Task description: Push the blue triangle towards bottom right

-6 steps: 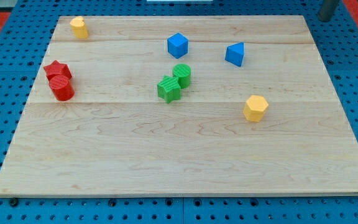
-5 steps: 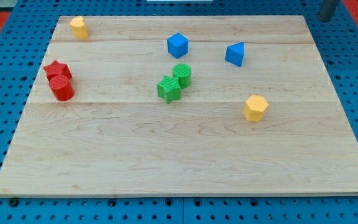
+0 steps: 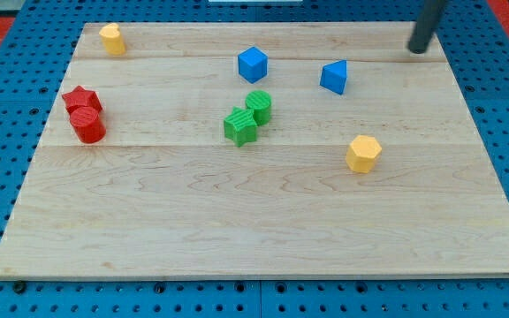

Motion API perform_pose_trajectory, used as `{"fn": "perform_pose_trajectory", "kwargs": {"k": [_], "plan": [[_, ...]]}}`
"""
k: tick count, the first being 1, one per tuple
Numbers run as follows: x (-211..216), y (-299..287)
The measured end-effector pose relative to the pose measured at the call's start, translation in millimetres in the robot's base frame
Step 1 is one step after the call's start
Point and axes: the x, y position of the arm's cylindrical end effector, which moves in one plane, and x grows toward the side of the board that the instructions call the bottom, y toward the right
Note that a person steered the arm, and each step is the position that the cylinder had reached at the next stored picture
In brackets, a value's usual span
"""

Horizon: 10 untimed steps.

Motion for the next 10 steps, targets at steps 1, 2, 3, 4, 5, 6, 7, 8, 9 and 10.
{"fn": "perform_pose_trajectory", "kwargs": {"k": [1,2,3,4,5,6,7,8,9,10], "plan": [[2,-89],[53,-135],[101,-111],[93,-117],[63,-120],[86,-73],[134,-61],[161,-61],[134,-58],[161,-38]]}}
